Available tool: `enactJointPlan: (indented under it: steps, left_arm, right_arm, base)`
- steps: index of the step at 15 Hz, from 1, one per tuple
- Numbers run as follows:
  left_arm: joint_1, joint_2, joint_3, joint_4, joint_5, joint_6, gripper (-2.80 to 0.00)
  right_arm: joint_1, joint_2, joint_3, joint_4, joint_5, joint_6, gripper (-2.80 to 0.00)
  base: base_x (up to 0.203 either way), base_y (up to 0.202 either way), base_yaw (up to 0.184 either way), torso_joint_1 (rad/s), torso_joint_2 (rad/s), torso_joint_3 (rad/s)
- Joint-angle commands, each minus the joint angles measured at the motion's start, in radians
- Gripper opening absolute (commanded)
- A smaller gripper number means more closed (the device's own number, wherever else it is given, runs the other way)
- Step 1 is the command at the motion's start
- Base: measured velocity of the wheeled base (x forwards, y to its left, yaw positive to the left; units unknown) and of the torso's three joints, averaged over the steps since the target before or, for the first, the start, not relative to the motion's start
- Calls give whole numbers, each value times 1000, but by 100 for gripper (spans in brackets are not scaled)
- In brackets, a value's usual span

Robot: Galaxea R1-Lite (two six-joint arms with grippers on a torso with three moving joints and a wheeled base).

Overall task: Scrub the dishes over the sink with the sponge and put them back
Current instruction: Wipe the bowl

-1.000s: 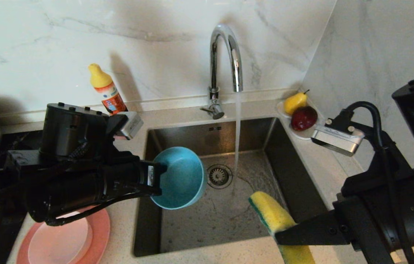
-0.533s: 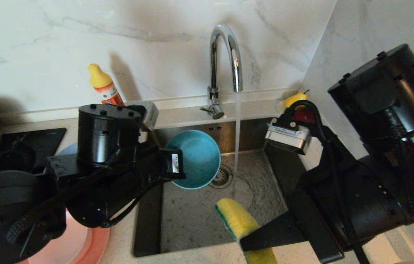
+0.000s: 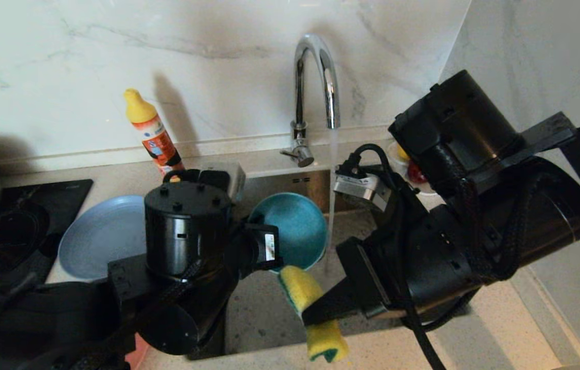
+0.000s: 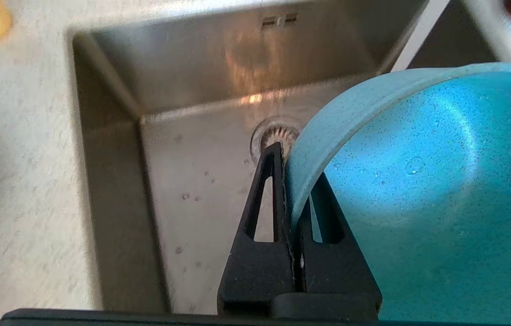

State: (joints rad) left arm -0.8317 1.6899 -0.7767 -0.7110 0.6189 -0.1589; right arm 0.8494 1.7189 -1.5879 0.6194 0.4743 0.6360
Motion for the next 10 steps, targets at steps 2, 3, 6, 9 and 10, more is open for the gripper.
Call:
enactJointPlan:
  steps: [2,3,6,9,10]
  left_arm:
    - [-7,17,37,-97,4,13,-280]
    - [-7,17,39,-99,2,13,-280]
    - [-10,17,43,-99,-4,13,-280]
    - [-18,19,45,-99,-7,12,-280]
    - [-19,17,49,-99,-6,10,-280]
  right_arm:
    - [-32,53,-60,22,-9,32,-280]
    - [-37,57,-67,23,-10,33,-280]
    - [-51,82,-94,25,-11,35,-280]
    - [-58,111,-170,52,-29,63,-280]
    - [-65,120,-184,63,-31,66,-280]
  base:
    - [0,0,0,0,0,0]
    - [0,0,0,0,0,0]
    - [0,0,0,0,0,0]
    - [0,0,0,0,0,0]
    - [0,0,0,0,0,0]
